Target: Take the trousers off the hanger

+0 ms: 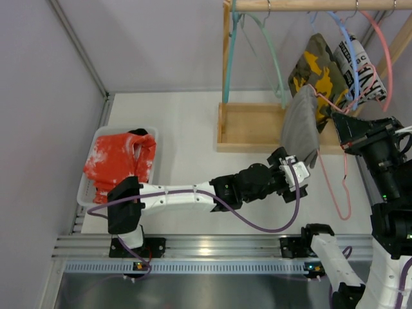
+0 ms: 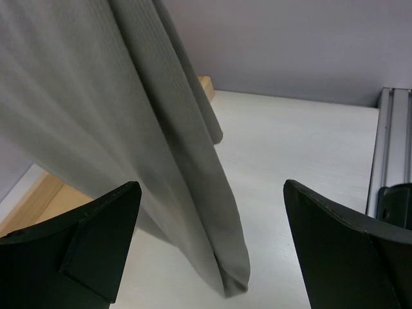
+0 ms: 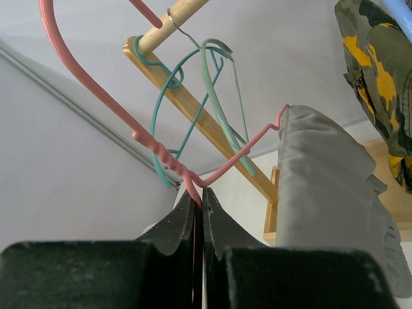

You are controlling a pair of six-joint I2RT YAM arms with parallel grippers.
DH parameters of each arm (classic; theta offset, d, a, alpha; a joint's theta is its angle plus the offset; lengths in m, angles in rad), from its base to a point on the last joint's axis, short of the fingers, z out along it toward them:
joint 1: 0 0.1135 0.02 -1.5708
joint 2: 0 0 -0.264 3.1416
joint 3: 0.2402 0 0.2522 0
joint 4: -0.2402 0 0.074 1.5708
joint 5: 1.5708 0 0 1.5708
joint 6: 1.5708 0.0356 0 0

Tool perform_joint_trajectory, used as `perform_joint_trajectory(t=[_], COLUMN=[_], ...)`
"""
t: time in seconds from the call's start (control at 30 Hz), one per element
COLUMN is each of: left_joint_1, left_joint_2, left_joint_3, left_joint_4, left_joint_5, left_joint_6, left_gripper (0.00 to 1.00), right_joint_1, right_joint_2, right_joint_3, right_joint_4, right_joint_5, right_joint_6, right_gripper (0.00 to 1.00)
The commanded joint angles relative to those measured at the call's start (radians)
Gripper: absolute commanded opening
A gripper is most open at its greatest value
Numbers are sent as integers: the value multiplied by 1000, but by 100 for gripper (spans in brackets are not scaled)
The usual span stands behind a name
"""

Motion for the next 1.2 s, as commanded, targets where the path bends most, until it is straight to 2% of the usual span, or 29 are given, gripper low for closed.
perform_joint_trajectory(t=[0.0,0.13,0.23,0.27,0.37,0.6,0.7,0.73,0.8,0.83,0.97,1.17], left_joint_1=[-6,-3,11,14,35,89,100,101,104,104,103,94], left_joint_2=[45,40,-1,-9,-16,-7,-12,-13,-24,-29,-79,-226], left_joint_3=[80,56,0,-13,-44,-24,-15,-11,-8,-7,2,1], left_joint_4=[108,108,106,106,108,108,108,108,108,106,89,-26], left_joint_5=[-62,-114,-117,-119,-131,-154,-159,-163,-171,-176,-157,-84], left_joint_6=[23,37,50,56,70,81,81,83,80,77,64,69], left_gripper=[99,93,80,80,64,50,32,21,16,2,0,0], right_joint_1=[-15,-15,-15,-15,-15,-15,-15,-14,-15,-14,-15,-15], right_joint_2=[-18,-21,-24,-24,-28,-35,-36,-38,-38,-41,-53,-85], right_joint_3=[31,37,44,45,34,11,8,5,-2,-6,-50,-142], right_joint_4=[175,186,192,195,212,213,215,215,212,210,198,175], right_joint_5=[-17,-43,-55,-61,-98,-127,-135,-135,-133,-133,-106,-81], right_joint_6=[22,11,2,5,34,42,42,42,39,34,5,-50], right_gripper=[0,0,0,0,0,0,0,0,0,0,0,0])
